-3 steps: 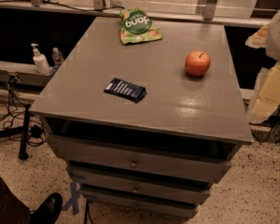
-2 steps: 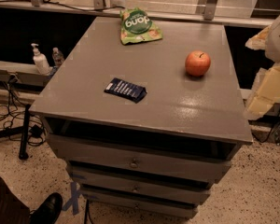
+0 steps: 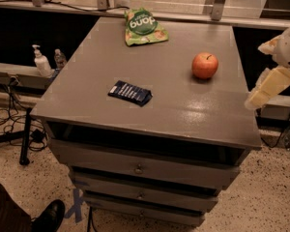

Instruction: Pick apple

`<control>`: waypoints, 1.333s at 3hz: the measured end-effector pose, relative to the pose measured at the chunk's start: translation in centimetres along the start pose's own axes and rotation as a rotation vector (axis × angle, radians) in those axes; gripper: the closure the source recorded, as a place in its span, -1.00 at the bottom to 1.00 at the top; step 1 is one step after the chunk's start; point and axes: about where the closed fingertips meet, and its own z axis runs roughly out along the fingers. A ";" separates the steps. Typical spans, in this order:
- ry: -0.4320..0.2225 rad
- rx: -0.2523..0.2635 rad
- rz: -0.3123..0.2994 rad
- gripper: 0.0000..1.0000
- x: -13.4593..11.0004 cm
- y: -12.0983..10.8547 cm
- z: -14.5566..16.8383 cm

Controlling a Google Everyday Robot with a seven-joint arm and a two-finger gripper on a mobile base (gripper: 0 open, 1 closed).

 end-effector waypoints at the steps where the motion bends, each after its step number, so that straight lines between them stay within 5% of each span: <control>1: -0.088 0.000 0.097 -1.00 0.9 -2.9 3.5; 4: -0.372 -0.029 0.310 -1.00 -2.0 -8.8 11.6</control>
Offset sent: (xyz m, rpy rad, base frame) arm 0.1201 -0.0077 -0.0783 0.3819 -0.0372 -0.1670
